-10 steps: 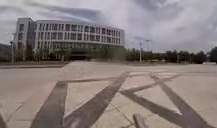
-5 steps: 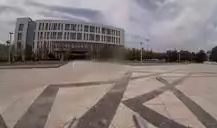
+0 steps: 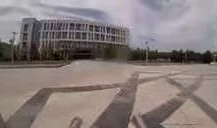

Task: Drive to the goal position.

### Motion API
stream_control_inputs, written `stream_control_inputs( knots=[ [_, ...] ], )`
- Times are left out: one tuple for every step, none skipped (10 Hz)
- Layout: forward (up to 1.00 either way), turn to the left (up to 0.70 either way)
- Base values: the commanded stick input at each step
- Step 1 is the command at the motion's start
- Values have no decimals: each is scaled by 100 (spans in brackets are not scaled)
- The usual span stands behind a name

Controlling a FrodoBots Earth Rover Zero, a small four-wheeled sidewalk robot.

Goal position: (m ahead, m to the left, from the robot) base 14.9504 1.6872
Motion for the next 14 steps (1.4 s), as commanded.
stream_control_inputs(
  knots=[
    [100,0],
    [100,0],
    [100,0],
    [100,0],
    [100,0],
    [100,0],
    [100,0],
    [100,0],
    [100,0],
    [100,0],
    [100,0],
    [100,0],
    [100,0],
    [100,0]
  ],
)
